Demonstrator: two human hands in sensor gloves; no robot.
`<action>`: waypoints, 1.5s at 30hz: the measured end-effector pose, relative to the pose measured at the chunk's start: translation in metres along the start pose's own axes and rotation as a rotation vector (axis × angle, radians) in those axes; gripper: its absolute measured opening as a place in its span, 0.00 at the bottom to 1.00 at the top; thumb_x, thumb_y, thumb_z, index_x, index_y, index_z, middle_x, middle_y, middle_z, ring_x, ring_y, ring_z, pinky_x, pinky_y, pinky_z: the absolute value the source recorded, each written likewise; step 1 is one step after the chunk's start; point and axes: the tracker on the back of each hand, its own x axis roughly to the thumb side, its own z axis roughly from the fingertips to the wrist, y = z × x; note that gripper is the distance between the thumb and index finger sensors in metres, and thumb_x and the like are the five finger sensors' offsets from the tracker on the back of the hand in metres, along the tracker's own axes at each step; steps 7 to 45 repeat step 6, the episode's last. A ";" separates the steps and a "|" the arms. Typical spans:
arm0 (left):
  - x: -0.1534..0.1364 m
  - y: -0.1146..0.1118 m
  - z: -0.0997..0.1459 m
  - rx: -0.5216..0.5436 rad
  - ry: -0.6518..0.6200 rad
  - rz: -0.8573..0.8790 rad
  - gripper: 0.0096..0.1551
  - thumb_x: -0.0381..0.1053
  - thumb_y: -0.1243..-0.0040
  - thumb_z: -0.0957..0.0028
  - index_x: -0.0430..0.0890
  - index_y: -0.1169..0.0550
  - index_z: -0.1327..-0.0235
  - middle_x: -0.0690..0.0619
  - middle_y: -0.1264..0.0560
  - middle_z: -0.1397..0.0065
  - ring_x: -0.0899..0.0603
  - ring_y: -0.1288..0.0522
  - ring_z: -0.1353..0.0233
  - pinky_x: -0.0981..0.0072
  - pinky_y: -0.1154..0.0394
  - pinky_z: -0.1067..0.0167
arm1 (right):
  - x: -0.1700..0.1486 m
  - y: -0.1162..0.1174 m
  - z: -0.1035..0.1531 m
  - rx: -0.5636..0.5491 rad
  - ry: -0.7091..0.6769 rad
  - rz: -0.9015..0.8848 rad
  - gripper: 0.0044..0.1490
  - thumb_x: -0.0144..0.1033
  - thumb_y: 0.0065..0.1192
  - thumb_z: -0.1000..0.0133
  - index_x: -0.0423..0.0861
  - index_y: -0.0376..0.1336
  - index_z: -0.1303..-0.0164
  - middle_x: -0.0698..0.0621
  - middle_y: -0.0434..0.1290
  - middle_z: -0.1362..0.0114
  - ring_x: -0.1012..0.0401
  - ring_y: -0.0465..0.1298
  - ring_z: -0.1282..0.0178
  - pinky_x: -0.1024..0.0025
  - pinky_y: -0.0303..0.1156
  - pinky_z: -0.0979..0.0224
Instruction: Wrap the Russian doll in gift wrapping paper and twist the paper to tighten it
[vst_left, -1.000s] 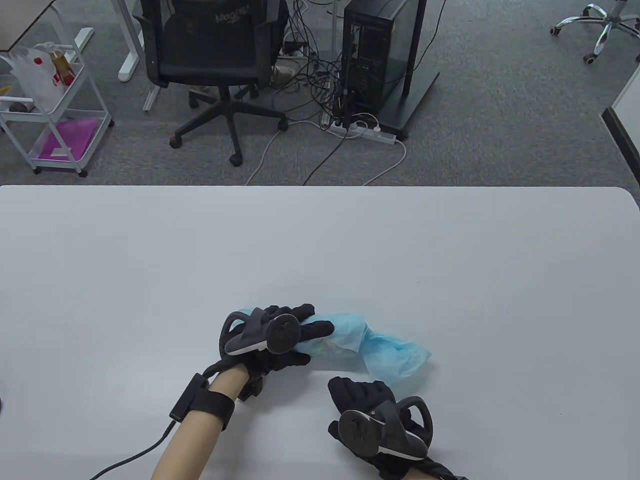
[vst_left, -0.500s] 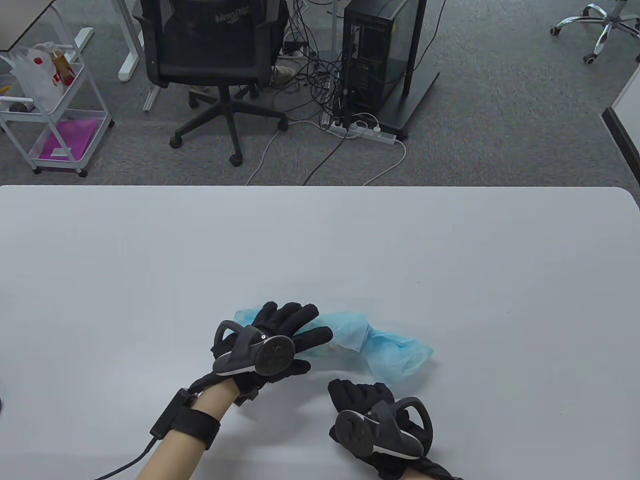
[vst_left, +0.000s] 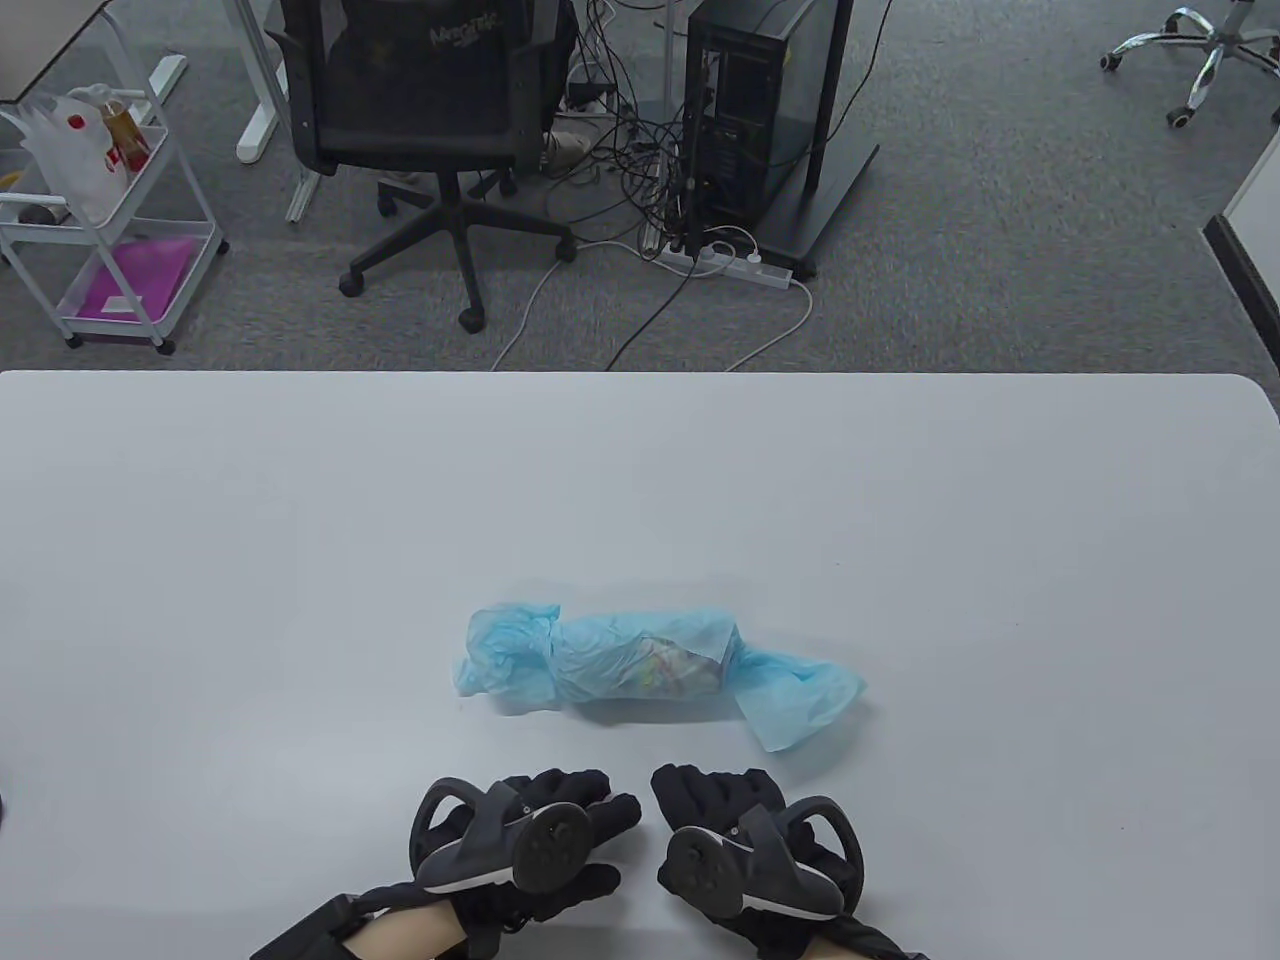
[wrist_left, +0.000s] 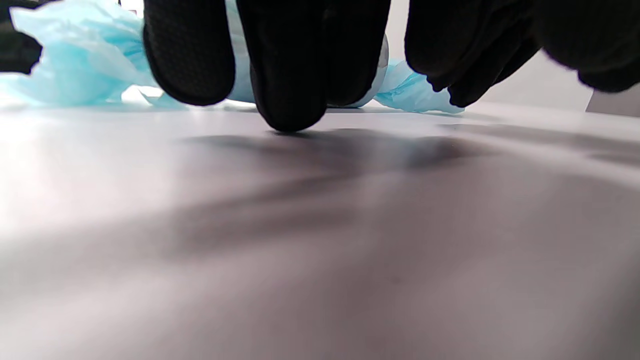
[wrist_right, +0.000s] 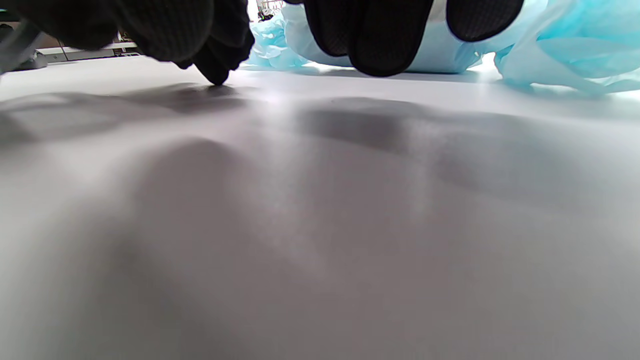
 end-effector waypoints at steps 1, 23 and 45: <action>0.002 -0.001 0.000 -0.004 -0.005 -0.003 0.40 0.77 0.47 0.65 0.77 0.37 0.33 0.64 0.34 0.21 0.49 0.24 0.24 0.50 0.26 0.31 | 0.000 0.000 0.000 0.002 -0.002 -0.008 0.52 0.59 0.59 0.46 0.47 0.42 0.21 0.50 0.58 0.16 0.52 0.68 0.20 0.37 0.59 0.20; 0.007 -0.004 -0.001 -0.013 -0.017 -0.008 0.40 0.78 0.47 0.65 0.77 0.37 0.33 0.64 0.35 0.20 0.47 0.27 0.22 0.49 0.27 0.30 | -0.001 0.002 0.000 0.014 -0.004 -0.026 0.52 0.59 0.59 0.47 0.46 0.42 0.21 0.49 0.59 0.16 0.52 0.68 0.20 0.36 0.59 0.20; 0.007 -0.004 -0.001 -0.013 -0.017 -0.008 0.40 0.78 0.47 0.65 0.77 0.37 0.33 0.64 0.35 0.20 0.47 0.27 0.22 0.49 0.27 0.30 | -0.001 0.002 0.000 0.014 -0.004 -0.026 0.52 0.59 0.59 0.47 0.46 0.42 0.21 0.49 0.59 0.16 0.52 0.68 0.20 0.36 0.59 0.20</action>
